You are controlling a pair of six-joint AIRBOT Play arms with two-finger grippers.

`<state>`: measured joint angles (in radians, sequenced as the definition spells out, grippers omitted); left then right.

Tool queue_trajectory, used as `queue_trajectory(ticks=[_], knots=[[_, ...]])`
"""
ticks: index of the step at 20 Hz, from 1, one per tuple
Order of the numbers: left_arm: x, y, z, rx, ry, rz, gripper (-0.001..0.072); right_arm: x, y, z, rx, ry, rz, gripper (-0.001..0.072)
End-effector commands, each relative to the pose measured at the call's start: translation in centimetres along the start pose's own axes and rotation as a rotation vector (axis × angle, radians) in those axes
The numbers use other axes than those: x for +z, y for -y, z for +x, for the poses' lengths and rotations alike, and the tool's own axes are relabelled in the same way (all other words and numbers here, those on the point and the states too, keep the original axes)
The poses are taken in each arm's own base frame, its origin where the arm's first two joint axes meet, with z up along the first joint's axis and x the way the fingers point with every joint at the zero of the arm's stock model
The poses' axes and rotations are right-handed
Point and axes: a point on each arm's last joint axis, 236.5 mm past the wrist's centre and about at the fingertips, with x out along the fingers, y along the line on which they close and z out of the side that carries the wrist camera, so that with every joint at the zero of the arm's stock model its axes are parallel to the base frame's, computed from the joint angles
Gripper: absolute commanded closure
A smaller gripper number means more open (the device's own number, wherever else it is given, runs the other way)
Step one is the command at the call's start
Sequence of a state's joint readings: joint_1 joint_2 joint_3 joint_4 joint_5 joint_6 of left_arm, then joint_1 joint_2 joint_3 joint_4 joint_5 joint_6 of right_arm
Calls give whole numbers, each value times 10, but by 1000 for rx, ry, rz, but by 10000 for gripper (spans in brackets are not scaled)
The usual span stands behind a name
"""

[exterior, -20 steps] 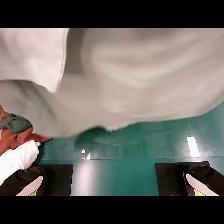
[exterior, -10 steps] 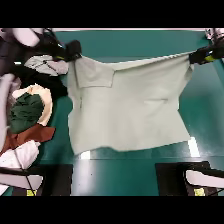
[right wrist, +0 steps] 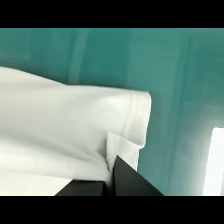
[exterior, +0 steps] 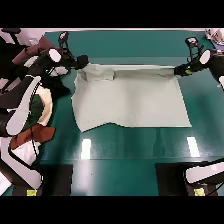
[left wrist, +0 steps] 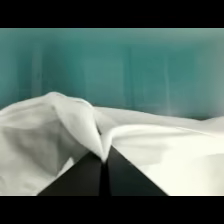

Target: Fold the shirts.

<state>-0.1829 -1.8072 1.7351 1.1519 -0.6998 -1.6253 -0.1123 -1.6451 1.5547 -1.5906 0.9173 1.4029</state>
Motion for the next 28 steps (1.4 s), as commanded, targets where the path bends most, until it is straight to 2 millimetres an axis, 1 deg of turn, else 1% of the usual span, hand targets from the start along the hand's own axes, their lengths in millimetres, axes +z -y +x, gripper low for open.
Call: queue_trajectory(ticks=[1,3,6,9,10,11,13,14,15,16,17,18,19,21,22,23,24,25,26,28], knots=[[-7,-14,3,13,-37,-13,684,-4,-1,13,3,-10,-40,693],[-18,-12,2,6,-82,2,685,-5,-2,15,4,-16,-66,692],[-18,-11,1,2,-85,29,684,-1,1,17,-8,3,-99,692],[-20,-9,1,-8,-95,24,684,22,5,10,-24,71,-138,692],[-25,-8,0,-13,-118,26,683,28,6,6,-28,89,-147,692],[-34,-8,-1,-15,-154,38,684,30,6,4,-29,92,-148,690],[-49,-8,-4,-18,-220,62,683,25,6,5,-25,70,-166,690],[-55,-8,-5,-19,-243,66,662,20,5,9,-20,48,-179,689],[-59,-9,-6,-16,-261,68,467,14,4,13,-14,25,-180,686],[-62,-10,-7,-12,-275,72,386,8,3,19,-7,1,-180,671],[-63,-11,-7,-8,-280,76,387,2,1,24,-1,-20,-180,587],[-62,-12,-7,-6,-277,79,387,-3,0,29,7,-39,-178,536],[-62,-13,-7,-3,-275,79,387,-7,-3,33,12,-53,-181,534],[-60,-19,-9,4,-278,73,386,-12,-5,35,17,-74,-187,473],[-60,-25,-11,10,-285,65,386,-13,-2,32,13,-77,-182,370],[-62,-28,-12,12,-298,57,386,-12,3,27,8,-75,-175,299],[-64,-31,-14,14,-311,49,386,-9,11,19,-10,-65,-173,200],[-65,-32,-16,7,-320,36,386,-4,20,10,-31,-44,-171,133],[-66,-31,-16,2,-323,32,386,1,25,2,-40,-23,-156,128],[-63,-27,-15,-11,-308,21,386,8,38,-15,-59,9,-73,123]])
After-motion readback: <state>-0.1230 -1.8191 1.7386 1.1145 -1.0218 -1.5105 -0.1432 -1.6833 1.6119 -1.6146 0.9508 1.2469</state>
